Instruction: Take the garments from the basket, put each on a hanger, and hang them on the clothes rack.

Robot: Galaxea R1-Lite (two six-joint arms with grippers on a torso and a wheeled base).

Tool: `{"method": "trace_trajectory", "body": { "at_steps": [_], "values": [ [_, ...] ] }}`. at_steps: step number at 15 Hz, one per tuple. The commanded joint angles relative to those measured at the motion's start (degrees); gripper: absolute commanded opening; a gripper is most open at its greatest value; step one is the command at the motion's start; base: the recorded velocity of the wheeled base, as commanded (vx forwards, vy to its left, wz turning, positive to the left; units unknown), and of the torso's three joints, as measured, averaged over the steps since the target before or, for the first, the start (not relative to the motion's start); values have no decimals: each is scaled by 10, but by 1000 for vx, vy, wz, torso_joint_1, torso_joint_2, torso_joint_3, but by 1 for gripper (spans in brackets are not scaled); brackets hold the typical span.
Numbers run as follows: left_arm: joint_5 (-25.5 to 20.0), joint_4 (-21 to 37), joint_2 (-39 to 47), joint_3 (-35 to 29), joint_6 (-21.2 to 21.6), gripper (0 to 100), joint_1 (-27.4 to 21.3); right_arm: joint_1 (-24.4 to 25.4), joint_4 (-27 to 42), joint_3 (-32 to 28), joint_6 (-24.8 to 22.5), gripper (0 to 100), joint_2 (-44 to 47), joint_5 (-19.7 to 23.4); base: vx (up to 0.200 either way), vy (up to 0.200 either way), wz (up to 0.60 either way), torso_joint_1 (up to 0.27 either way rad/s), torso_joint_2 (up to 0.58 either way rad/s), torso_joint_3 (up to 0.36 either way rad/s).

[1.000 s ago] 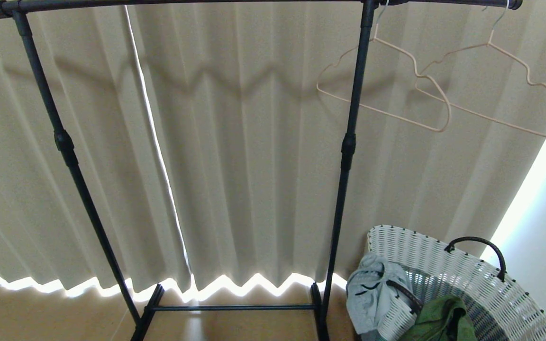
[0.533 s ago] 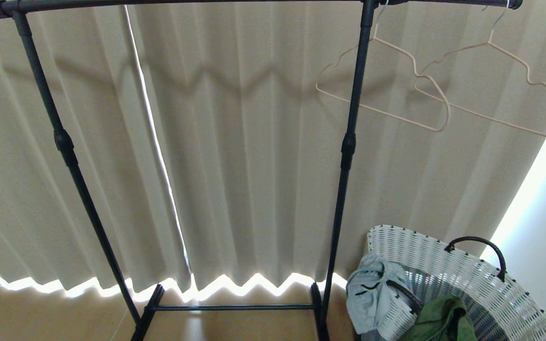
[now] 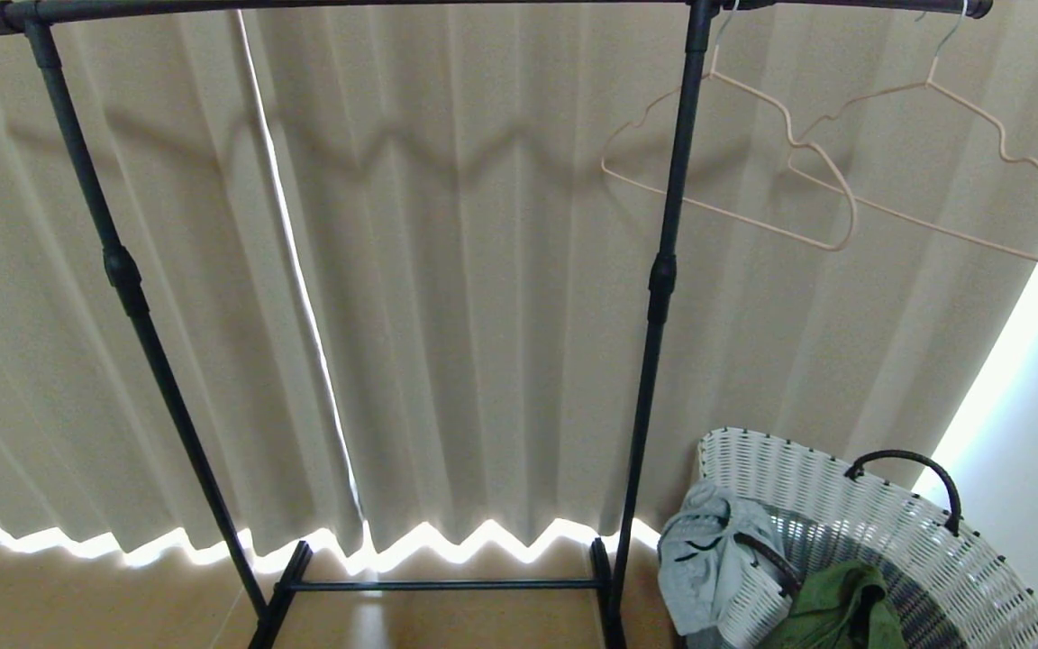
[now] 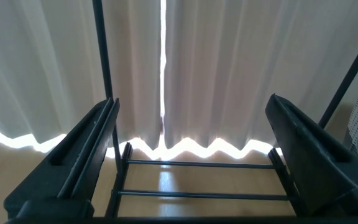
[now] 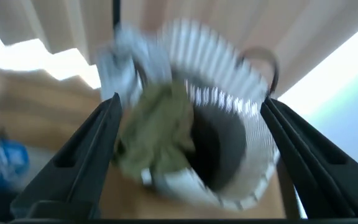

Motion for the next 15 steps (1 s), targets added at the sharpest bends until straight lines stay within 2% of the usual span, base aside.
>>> {"method": "trace_trajectory", "body": {
  "at_steps": [1, 3, 7, 12, 15],
  "values": [
    [-1, 0, 0, 0, 0, 100, 0, -9, -35, -22, -64, 100, 304, -39, 0, 0, 0, 0, 0, 0],
    [-1, 0, 0, 0, 2, 100, 0, -20, -63, -22, -96, 100, 367, -45, 100, 0, 0, 9, 1, 1],
    [0, 0, 0, 0, 0, 100, 0, -27, -68, -17, -144, 100, 389, -59, 200, 0, 0, 6, 4, 1],
    [5, 0, 0, 0, -1, 100, 0, -27, -72, -3, -153, 100, 430, -54, 0, 0, 0, 0, 0, 0],
    [9, 0, 0, 0, -2, 100, 0, -25, -126, -1, -153, 100, 486, -53, 0, 0, 0, 0, 0, 0]
  ]
}}
